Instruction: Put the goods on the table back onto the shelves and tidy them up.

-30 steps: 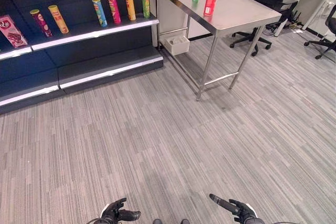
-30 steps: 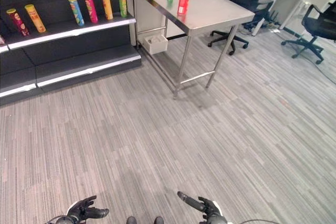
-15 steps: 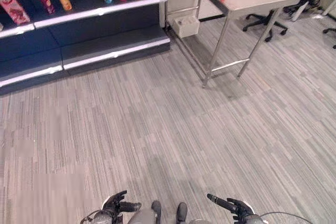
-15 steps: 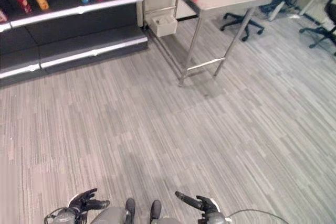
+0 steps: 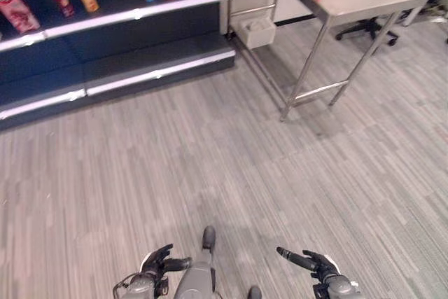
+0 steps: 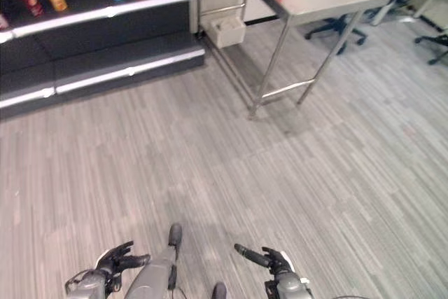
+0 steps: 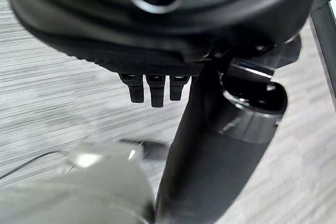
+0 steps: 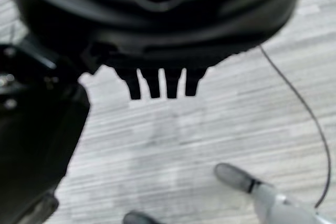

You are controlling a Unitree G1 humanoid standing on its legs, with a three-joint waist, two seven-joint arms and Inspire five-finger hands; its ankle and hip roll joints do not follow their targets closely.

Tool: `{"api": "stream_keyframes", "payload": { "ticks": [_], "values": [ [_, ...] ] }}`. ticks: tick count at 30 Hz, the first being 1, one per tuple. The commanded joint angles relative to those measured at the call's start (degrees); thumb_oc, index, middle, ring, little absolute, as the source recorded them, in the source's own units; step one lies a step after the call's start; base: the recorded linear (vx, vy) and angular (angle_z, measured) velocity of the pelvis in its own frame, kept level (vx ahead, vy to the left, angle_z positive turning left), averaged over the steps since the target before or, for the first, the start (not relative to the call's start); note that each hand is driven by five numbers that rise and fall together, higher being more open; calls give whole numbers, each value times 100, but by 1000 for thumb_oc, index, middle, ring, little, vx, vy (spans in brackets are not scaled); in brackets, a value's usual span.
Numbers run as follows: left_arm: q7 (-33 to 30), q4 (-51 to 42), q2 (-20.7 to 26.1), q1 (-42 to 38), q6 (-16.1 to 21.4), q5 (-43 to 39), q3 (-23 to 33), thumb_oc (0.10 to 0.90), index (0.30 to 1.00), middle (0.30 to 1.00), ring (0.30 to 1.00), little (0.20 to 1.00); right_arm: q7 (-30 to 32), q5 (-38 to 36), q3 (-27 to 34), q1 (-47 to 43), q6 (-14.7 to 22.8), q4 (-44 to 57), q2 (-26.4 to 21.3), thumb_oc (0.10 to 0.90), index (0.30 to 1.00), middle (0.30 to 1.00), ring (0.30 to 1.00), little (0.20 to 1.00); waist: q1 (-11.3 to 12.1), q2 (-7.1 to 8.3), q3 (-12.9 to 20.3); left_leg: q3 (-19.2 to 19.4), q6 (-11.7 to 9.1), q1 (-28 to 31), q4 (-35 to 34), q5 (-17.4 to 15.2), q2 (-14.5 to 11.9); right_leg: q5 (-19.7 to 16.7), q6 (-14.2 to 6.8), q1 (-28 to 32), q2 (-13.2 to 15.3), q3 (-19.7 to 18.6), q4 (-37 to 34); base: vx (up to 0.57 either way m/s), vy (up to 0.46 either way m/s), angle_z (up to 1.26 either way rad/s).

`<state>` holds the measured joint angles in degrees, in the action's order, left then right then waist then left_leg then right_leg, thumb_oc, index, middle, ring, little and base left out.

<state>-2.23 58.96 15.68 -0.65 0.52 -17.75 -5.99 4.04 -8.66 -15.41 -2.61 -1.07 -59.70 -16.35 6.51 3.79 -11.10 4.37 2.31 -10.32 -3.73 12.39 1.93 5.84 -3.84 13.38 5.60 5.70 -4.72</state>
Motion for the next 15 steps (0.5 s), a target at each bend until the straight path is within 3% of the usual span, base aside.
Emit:
{"api": "stream_keyframes", "payload": {
  "ticks": [1,3,4,5,6,7,8,10,13,15],
  "values": [
    [-99,-467,310,8,176,100,19,800,900,900,900,900,26,212,143,-100,126,248,-213,800,900,900,900,900,238,52,303,-77,-220,-51,31,-415,-41,-258,-568,-374,133,-40,1606,204,255,-4],
    [-117,-672,358,-12,157,46,48,800,900,900,900,900,20,192,218,-108,100,248,-222,800,900,900,900,900,142,7,181,-76,-62,235,43,-600,69,-938,-633,-893,276,-57,2741,183,310,-7],
    [-179,-809,415,-83,146,-5,59,800,900,900,900,900,68,169,299,-127,73,266,-215,800,900,900,900,900,6,-175,21,-68,89,540,4,-753,70,-1557,-610,-1365,407,91,3672,138,279,8],
    [-179,-810,414,-84,145,-6,60,800,900,900,900,900,68,169,299,-128,72,267,-216,800,900,900,900,900,6,-169,16,-65,91,541,7,-755,78,-1546,-612,-1373,416,86,3693,237,326,12],
    [-209,-964,429,-77,153,-43,77,800,900,900,900,900,99,134,365,-84,75,217,-184,800,900,900,900,900,-59,-335,-23,-77,126,805,-87,-880,0,-1553,-587,-1779,572,347,4118,154,134,-5],
    [-210,-968,429,-73,151,-43,78,800,900,900,900,900,99,134,364,-83,76,217,-184,800,900,900,900,900,-71,-317,-31,-83,128,809,-82,-884,23,-1525,-590,-1784,598,348,4154,445,186,-1],
    [-228,-1207,443,-133,223,-83,3,800,900,900,900,900,123,90,446,2,69,255,-215,800,900,900,900,900,-212,-390,-110,-137,66,1130,-127,-1110,32,-1145,-487,-2092,728,845,3217,377,29,6],
    [-242,-1312,456,-203,259,-59,-82,800,900,900,900,900,153,69,483,3,61,258,-234,800,900,900,900,900,-337,-350,-244,-204,-43,1378,-127,-1312,48,-1081,-514,-2204,729,1133,2030,377,-52,2],
    [-246,-1405,481,-275,279,59,-94,800,900,900,900,900,158,43,537,42,40,240,-208,800,900,900,900,900,-501,-201,-304,-319,-156,1693,-127,-1552,129,-1561,-755,-2452,615,1178,497,328,-107,30],
    [-222,-1415,458,-255,279,153,-70,800,900,900,900,900,129,108,527,66,23,189,-183,800,900,900,900,900,-569,-203,-337,-315,-247,1890,-127,-1681,39,-1787,-918,-2603,541,1228,-26,326,-78,38]
  ]
}}
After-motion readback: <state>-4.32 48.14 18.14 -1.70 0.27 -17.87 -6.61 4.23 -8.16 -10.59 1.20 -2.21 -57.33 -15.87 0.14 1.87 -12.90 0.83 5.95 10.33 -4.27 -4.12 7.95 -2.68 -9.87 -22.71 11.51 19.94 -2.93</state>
